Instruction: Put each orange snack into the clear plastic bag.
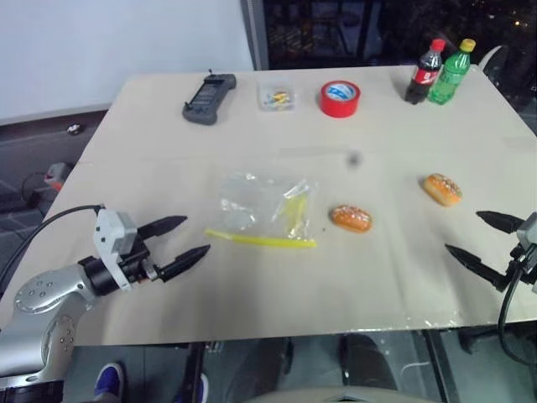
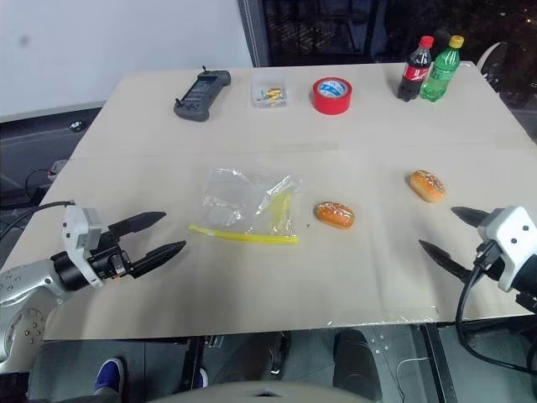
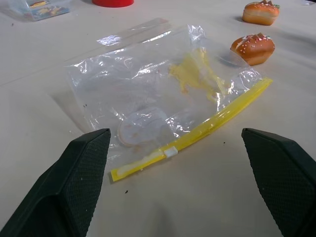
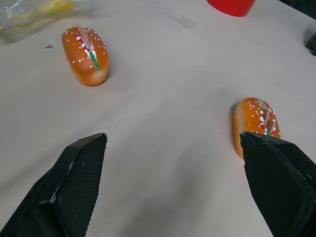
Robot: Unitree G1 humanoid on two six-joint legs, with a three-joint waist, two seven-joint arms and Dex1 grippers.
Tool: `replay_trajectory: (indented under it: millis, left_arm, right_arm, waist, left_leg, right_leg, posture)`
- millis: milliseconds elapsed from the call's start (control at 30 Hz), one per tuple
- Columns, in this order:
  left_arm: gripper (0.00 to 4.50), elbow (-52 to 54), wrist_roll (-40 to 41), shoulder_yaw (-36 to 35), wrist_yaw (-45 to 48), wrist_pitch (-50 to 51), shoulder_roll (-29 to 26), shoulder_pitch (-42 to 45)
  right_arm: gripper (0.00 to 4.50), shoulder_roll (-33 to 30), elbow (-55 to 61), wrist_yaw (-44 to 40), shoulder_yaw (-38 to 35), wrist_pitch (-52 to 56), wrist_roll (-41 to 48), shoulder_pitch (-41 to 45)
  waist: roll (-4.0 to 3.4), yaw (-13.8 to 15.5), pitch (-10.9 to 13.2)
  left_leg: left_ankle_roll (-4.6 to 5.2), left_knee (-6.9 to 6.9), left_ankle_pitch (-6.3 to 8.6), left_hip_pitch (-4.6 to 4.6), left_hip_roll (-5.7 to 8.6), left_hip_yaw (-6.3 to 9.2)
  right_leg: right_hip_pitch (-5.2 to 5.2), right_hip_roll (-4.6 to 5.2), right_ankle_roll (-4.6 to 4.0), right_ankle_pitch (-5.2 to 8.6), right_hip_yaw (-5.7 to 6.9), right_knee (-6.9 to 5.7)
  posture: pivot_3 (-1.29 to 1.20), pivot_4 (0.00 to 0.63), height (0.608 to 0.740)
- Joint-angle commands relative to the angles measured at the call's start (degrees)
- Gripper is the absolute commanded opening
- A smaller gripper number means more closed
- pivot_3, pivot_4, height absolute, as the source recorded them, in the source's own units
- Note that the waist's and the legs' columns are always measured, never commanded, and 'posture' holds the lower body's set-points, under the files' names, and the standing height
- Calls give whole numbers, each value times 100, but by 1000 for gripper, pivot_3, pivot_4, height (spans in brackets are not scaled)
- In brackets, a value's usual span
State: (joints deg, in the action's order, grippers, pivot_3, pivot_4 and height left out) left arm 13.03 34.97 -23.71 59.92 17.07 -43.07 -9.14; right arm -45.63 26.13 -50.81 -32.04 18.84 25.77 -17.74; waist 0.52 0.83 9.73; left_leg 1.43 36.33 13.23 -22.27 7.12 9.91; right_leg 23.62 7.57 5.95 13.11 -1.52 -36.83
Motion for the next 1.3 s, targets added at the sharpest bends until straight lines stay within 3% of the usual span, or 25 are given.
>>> replay_trajectory:
  millis: [33,367,567,667,900,1100,1200,1300]
  left_arm:
    - [4500,192,-12,105,-62,-23,17,124]
    - [4500,209,113,311,-693,438,171,579]
    - [4500,-162,-236,589,-2041,1980,-16,1376]
    - [4500,-908,-81,835,-1846,2604,-117,2139]
    - [4500,-3307,-469,1733,-603,2828,-196,3911]
    - [4500,-6115,-1281,2966,1859,2582,89,5585]
    - [4500,-6600,-1104,3363,3141,3268,-9,6061]
    - [4500,-6455,-692,3814,3258,3623,-189,6025]
  right_arm:
    - [4404,15,275,129,9,75,86,90]
    - [4404,148,666,545,567,246,76,577]
    - [4404,142,1174,816,1456,390,-155,1023]
    - [4404,251,1262,661,2071,393,35,1450]
    - [4404,283,1393,476,2581,360,83,1703]
    - [4404,229,1715,580,2465,328,-86,1237]
    - [4404,219,1951,681,2346,375,-116,956]
    - [4404,247,2156,788,2180,428,-93,676]
  waist:
    - [0,0,0]
    - [0,0,1]
    - [1,-3,1]
    - [2,-10,2]
    - [12,-10,7]
    - [16,0,7]
    - [19,-54,9]
    - [40,-180,21]
  left_leg:
    - [0,0,0,0,0,0]
    - [3,0,-2,0,-4,1]
    - [6,1,-4,1,-5,7]
    - [4,1,-3,5,-9,4]
    - [-7,9,1,-2,-18,15]
    - [-29,14,-11,-17,-13,6]
    - [-26,21,-10,-23,-3,1]
    - [-11,29,-1,-27,-10,11]
  right_leg:
    - [0,0,0,0,0,0]
    - [0,-5,0,-1,1,2]
    - [0,-12,2,-2,4,0]
    - [-1,-21,3,-2,1,0]
    - [1,-43,-3,-8,8,2]
    - [8,-47,-4,-8,22,4]
    - [7,-50,-2,-7,22,3]
    - [9,-53,-2,-7,24,0]
  posture:
    - [0,150,740]
    - [0,150,740]
    - [0,150,740]
    - [0,150,740]
    - [0,150,740]
    - [0,150,740]
    - [0,150,740]
    - [0,150,740]
